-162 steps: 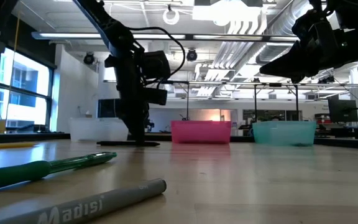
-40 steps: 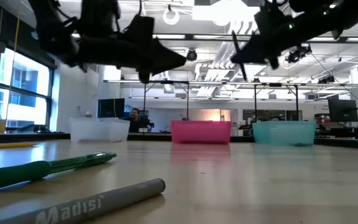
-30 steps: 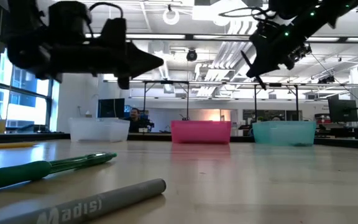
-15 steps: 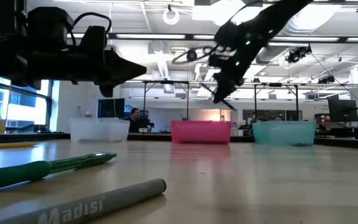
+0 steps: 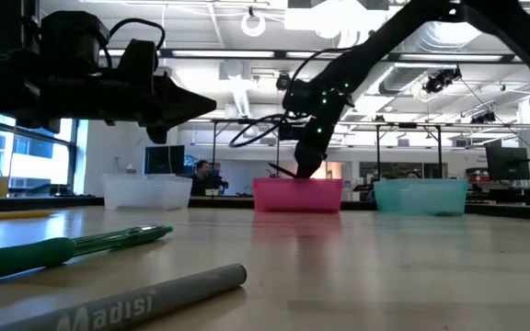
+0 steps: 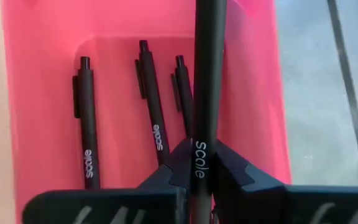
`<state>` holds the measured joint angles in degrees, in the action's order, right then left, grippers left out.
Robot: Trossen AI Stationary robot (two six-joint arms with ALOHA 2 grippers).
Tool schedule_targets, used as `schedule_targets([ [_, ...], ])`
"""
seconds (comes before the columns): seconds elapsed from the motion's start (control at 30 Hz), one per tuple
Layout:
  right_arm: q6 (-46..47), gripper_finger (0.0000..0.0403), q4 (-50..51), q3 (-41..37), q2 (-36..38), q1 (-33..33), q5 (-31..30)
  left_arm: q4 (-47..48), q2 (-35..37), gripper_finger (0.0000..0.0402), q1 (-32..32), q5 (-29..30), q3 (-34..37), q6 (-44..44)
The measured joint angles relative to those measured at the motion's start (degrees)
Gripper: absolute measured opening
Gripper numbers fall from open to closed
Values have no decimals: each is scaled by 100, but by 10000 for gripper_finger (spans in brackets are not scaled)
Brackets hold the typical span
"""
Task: Sort crayons/erasers/pens/pencils in bins
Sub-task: Put the black pen into the red bin, then put the pink pen into the red bin
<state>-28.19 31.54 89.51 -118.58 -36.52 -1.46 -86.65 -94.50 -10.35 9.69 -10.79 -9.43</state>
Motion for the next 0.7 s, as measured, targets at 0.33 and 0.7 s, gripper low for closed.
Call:
schedule_targets([
  [0.33,-103,21,211,149,-355,-91,258,7,0,0,0,-4,-2,2],
  [0.7,-17,100,307,149,-316,-49,238,197,-2,0,-13,-264,-2,-73],
])
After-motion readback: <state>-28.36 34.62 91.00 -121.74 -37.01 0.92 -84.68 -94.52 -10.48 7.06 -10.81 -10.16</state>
